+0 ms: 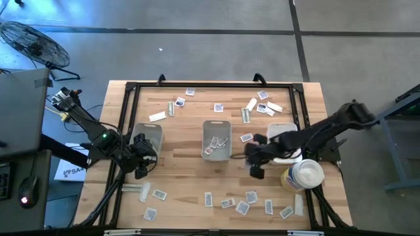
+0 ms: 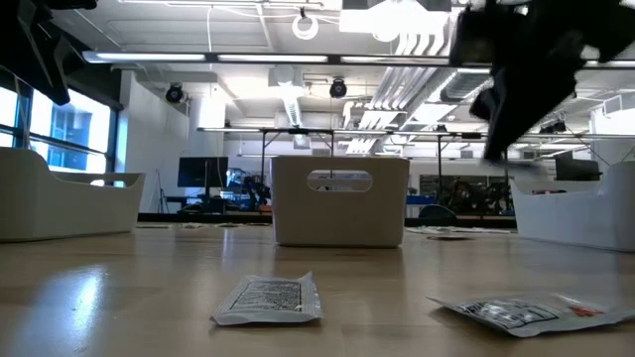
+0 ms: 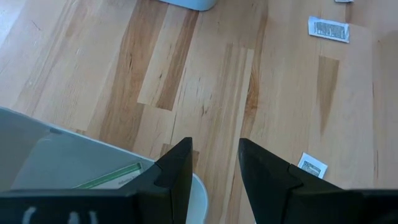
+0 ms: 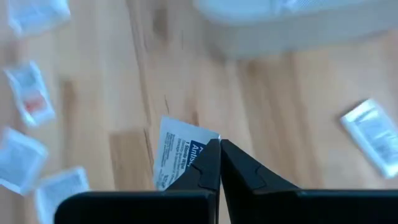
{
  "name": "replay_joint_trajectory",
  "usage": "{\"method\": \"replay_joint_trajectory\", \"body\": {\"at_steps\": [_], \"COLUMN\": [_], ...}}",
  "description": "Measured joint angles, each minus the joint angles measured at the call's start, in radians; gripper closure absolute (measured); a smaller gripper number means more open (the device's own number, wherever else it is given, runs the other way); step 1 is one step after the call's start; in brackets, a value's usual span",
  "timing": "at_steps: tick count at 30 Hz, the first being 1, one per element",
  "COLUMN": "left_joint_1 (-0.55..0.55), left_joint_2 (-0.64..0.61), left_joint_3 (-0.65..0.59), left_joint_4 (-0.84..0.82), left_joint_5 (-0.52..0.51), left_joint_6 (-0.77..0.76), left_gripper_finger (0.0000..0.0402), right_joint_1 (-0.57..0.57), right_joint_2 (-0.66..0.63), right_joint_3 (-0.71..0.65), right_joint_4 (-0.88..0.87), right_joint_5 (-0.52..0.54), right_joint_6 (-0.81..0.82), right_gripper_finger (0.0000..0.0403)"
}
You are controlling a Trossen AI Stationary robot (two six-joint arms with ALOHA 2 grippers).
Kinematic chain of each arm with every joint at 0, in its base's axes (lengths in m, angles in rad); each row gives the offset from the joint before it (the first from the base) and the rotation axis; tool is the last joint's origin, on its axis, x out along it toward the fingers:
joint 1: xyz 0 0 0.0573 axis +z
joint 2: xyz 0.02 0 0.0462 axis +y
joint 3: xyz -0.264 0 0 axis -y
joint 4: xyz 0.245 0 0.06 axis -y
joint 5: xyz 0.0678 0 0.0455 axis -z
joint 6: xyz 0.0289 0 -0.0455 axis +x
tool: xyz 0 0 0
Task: Pick & Place First Aid Supplies
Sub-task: Put the alcohol pad into the white bin
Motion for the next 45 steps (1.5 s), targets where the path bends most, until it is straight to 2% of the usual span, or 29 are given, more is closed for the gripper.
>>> {"method": "replay_joint_trajectory", "body": {"at_steps": [9,12,17,25,30,39,45], "left_joint_1": [0.0,0.0,0.0,0.0,0.0,0.0,0.0], "left_joint_2": [0.0,0.0,0.0,0.0,0.0,0.0,0.0], "left_joint_3": [0.0,0.0,0.0,0.0,0.0,0.0,0.0], "left_joint_4": [0.0,0.0,0.0,0.0,0.0,0.0,0.0], "left_joint_5": [0.0,0.0,0.0,0.0,0.0,0.0,0.0], "left_joint_6": [0.0,0.0,0.0,0.0,0.0,0.0,0.0], "left_gripper_finger": [0.0273,0.0273,0.0273,0.0273,0.0273,0.0273,0.0273], "right_joint_1": [-0.027,-0.059,-0.133,-0.227,-0.229,-0.229,-0.229], "right_joint_2": [-0.297,-0.346,-0.351,-0.349,-0.35,-0.35,-0.35], "right_joint_3": [0.001,0.001,-0.011,-0.195,-0.239,-0.186,-0.074], "right_joint_4": [-0.385,-0.511,-0.68,-0.606,-0.559,-0.605,-0.677], "right_joint_5": [0.147,0.19,0.192,0.051,0.034,0.055,0.12], "right_joint_6": [0.057,0.094,0.168,0.21,0.22,0.218,0.199], "right_gripper_finger": [0.0402,0.0402,0.0402,0.0402,0.0401,0.0352,0.0329]}}
